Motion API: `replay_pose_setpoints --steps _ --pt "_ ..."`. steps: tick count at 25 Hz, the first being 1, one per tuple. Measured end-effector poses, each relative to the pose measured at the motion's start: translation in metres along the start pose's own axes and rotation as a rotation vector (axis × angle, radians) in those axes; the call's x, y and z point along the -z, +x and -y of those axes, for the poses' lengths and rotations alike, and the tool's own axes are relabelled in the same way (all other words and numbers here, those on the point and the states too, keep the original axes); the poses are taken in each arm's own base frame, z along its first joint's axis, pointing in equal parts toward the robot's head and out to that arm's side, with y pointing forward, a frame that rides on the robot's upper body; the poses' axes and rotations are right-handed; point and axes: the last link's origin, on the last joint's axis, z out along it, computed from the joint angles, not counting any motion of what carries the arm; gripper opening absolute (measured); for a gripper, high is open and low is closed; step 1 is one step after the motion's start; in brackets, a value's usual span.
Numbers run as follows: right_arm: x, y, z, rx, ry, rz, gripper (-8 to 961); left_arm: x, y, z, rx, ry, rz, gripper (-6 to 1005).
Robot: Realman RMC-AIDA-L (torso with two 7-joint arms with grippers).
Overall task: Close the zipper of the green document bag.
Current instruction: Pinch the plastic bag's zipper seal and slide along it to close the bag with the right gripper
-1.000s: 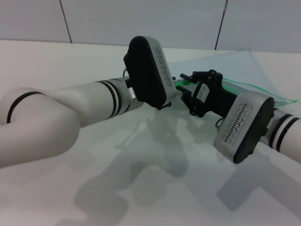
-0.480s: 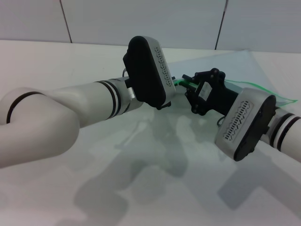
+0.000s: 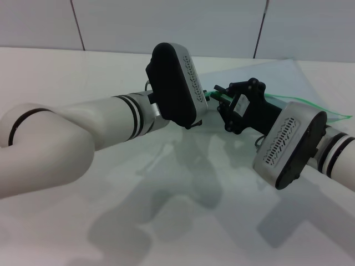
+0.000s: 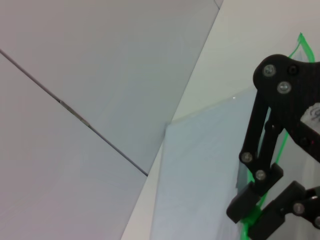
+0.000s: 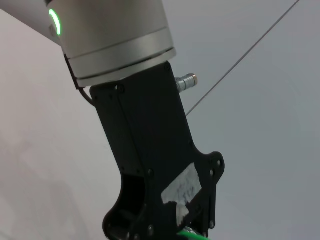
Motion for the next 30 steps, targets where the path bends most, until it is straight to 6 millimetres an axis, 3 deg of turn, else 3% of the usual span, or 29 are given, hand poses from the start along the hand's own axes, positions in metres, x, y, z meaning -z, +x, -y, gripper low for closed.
replay_pose_setpoints --steps 30 --pt "-0.0020 0.0048 0.0019 0.003 -0.004 -0.035 83 -0.0006 0.0017 0.0004 -0.008 0.001 -0.003 60"
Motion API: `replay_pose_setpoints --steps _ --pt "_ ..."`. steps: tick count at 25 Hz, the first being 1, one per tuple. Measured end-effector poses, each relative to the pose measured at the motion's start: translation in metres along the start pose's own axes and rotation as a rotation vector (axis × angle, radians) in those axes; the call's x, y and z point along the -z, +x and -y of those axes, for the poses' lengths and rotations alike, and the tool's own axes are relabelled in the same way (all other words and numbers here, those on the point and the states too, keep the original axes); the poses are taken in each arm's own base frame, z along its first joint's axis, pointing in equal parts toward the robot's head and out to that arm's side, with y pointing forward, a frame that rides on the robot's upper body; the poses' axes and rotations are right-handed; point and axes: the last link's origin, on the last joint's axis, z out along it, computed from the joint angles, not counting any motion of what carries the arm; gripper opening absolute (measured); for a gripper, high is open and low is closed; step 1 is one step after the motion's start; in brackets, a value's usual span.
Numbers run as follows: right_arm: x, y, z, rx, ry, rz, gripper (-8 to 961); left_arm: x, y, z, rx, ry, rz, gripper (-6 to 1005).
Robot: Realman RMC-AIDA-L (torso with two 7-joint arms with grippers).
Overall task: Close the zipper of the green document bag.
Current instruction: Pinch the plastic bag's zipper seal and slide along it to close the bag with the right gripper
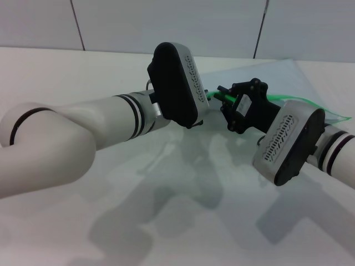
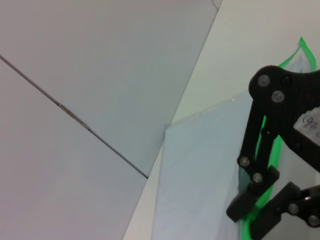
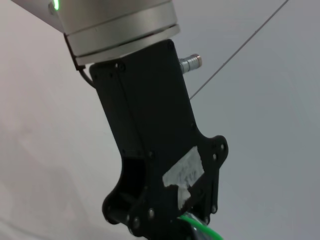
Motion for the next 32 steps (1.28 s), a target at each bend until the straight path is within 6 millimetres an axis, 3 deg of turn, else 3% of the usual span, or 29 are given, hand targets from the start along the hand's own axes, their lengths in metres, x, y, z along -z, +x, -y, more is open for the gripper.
replay_pose_setpoints --steps 16,32 --pt "0.004 0.012 0.004 -0.013 0.016 -0.051 81 0.002 -0.010 0.003 0.022 0.014 0.020 66" --pt "0.024 0.061 0.030 -0.115 0.137 -0.177 81 0.024 -0.029 0.002 0.103 0.070 0.029 71"
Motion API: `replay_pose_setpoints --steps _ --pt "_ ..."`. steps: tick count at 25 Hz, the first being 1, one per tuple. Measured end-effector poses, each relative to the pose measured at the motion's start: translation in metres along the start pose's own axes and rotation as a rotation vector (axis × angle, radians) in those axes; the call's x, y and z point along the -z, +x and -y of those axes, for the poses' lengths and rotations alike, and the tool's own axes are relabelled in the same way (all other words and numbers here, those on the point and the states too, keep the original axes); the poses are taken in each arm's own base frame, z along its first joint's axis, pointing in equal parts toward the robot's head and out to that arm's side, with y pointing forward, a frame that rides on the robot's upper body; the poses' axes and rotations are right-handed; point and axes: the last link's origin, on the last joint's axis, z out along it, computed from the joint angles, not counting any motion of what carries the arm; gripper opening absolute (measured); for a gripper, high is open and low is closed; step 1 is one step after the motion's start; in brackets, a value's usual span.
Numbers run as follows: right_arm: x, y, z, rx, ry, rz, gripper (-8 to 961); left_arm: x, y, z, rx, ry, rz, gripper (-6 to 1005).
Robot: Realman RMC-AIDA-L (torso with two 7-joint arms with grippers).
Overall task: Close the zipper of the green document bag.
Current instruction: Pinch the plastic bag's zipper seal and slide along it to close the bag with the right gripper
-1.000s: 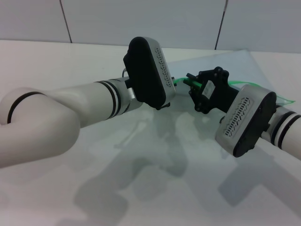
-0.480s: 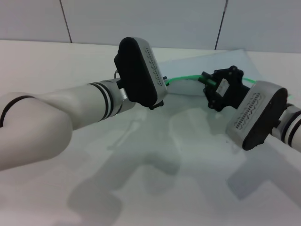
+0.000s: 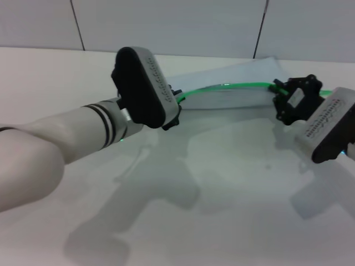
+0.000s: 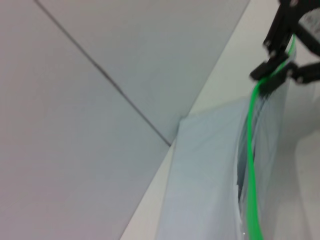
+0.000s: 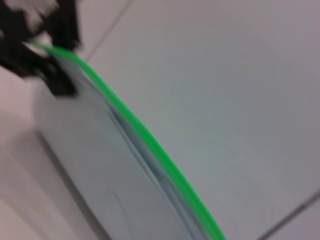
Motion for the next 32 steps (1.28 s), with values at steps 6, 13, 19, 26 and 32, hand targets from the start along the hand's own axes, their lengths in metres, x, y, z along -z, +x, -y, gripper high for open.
replay_pose_setpoints --steps 6,13,19,26,32 --pt "0.007 0.021 0.015 -0.040 0.056 -0.055 80 0.010 -0.011 0.005 0.019 0.038 0.014 72" --pt "0.013 0.033 0.027 -0.068 0.104 -0.069 80 0.015 -0.016 0.005 0.036 0.052 0.021 75" --pt "0.015 0.037 0.030 -0.056 0.124 -0.073 81 0.016 -0.018 0.005 0.038 0.053 0.024 77" --pt "0.016 0.039 0.031 -0.059 0.132 -0.083 81 0.016 -0.018 0.005 0.039 0.053 0.025 79" --pt "0.018 0.042 0.036 -0.072 0.161 -0.089 120 0.016 -0.018 0.008 0.051 0.065 0.025 81"
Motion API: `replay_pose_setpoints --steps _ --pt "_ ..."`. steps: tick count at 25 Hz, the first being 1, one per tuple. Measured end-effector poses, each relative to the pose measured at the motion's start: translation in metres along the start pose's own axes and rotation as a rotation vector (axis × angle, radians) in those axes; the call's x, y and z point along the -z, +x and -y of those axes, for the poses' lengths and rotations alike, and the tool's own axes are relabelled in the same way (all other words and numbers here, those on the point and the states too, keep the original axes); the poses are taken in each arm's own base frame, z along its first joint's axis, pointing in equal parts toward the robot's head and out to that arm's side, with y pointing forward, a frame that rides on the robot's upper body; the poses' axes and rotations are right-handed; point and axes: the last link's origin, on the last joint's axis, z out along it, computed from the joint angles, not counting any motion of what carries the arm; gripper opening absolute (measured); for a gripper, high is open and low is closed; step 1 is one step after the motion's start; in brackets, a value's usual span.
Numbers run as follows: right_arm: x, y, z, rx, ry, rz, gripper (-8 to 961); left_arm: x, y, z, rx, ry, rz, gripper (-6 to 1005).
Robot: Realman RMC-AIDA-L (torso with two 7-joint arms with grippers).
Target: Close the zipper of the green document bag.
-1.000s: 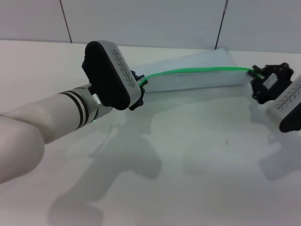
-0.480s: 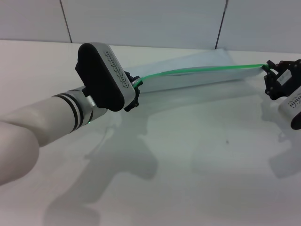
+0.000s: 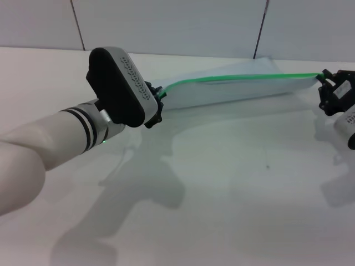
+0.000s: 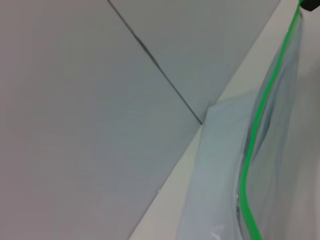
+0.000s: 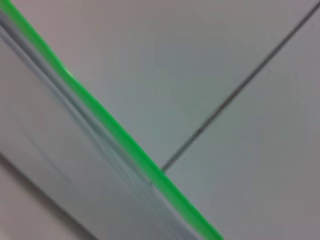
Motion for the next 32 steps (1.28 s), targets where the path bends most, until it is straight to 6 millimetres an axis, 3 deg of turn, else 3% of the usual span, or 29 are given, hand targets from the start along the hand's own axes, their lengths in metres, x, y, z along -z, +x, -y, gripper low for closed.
replay_pose_setpoints --steps 7,11,15,21,26,32 --pt "0.004 0.004 0.021 -0.127 0.140 0.000 261 -0.001 0.000 0.012 0.078 0.062 -0.024 83" --pt "0.019 0.002 0.020 -0.251 0.217 0.085 348 0.000 -0.003 0.018 0.120 0.126 -0.052 197" --pt "0.032 -0.017 0.009 -0.357 0.242 0.193 436 0.002 -0.002 0.024 0.202 0.189 -0.095 316" --pt "0.030 -0.041 -0.006 -0.391 0.190 0.259 542 0.002 0.004 0.018 0.240 0.195 -0.130 502" --pt "0.029 -0.051 -0.013 -0.405 0.165 0.289 570 0.006 0.013 0.015 0.271 0.246 -0.207 741" --pt "0.035 -0.054 -0.013 -0.469 0.219 0.342 570 0.018 0.017 0.014 0.274 0.376 -0.319 782"
